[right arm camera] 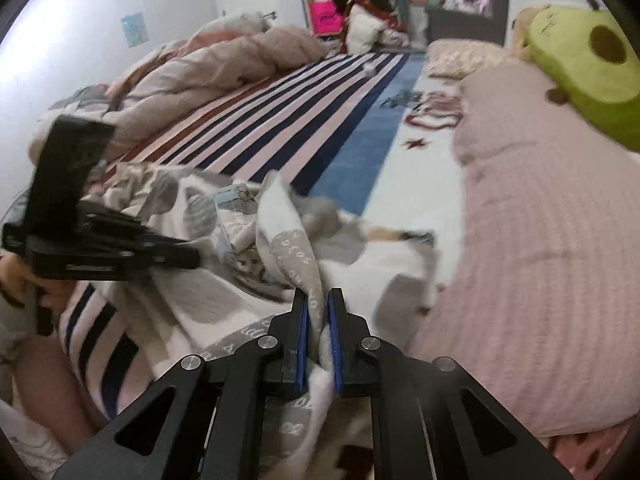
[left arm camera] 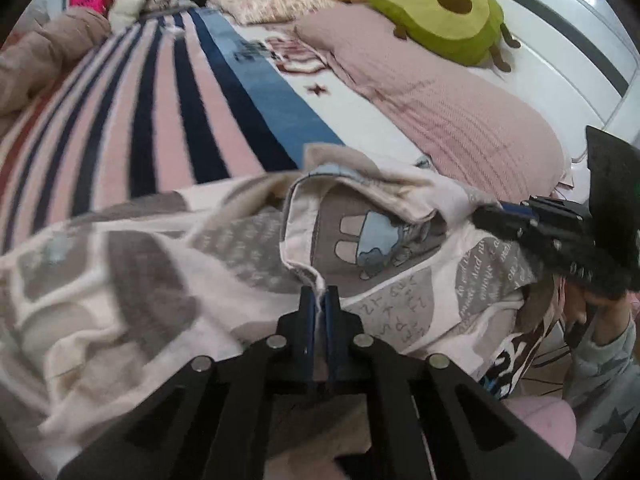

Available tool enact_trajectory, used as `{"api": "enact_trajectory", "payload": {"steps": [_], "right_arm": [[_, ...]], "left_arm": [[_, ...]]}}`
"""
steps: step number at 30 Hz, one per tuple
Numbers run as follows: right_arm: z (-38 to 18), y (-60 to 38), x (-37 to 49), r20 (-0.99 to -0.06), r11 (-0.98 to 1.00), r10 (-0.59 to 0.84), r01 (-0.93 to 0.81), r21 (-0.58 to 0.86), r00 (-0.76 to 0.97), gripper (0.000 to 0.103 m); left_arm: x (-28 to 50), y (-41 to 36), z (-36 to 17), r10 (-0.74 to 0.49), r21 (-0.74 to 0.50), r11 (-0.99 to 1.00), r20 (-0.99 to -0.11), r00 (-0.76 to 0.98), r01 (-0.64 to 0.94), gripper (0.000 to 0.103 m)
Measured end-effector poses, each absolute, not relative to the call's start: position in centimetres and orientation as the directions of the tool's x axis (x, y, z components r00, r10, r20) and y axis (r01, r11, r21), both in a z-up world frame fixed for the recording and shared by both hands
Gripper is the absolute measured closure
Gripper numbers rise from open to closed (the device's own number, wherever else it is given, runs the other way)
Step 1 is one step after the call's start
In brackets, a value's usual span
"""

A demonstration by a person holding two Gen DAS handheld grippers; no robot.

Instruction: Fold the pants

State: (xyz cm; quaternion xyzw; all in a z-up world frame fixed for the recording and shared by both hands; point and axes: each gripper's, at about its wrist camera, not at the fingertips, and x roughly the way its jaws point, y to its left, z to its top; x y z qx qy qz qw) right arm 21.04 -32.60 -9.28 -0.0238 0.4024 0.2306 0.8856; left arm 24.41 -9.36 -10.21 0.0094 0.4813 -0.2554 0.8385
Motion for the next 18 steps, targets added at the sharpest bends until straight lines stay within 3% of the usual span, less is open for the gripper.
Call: {"api": "enact_trajectory", "payload": {"steps": [6,9,11,12,16,18], "right_arm": [[-8.0,-31.9,21.8,-0.706,0.881,0.419,-0.445,0.162,0.571,0.099],[-7.9,-30.3,21.8,-0.723,0.837,0.482,-0.505,0.212,0.495,0.091],[-8.1,-29.8,21.6,-0.719,0.82,0.51,-0.52,0.241,0.471,0.058],[-8.1,-29.4,21.5,-0.723,0.817,0.509,-0.527,0.235,0.467,0.053],[-8.8,-28.3,21.1,-0.749,0.815,0.493,-0.537,0.219,0.442,0.052],[-9.2,-28.0,21.0,-0.764,0.818,0.476,-0.538,0.202,0.437,0.052]], "left_arm": [[21.4,-6.0,-7.8,-0.405,-0.217,0.89,-0.78,0.477,0.401,0.101],[20.1,-4.1,-7.7,-0.317,-0.133,0.924,-0.793,0.52,0.36,0.101],[19.7,-3.0,-8.6,-0.29,-0.129,0.935,-0.813,0.505,0.33,0.101],[19.6,-2.4,-9.2,-0.295,-0.149,0.936,-0.827,0.479,0.319,0.101],[18.8,-1.5,-11.0,-0.284,-0.149,0.935,-0.86,0.425,0.322,0.099],[18.8,-1.1,-10.4,-0.297,-0.159,0.933,-0.849,0.437,0.323,0.093]]}}
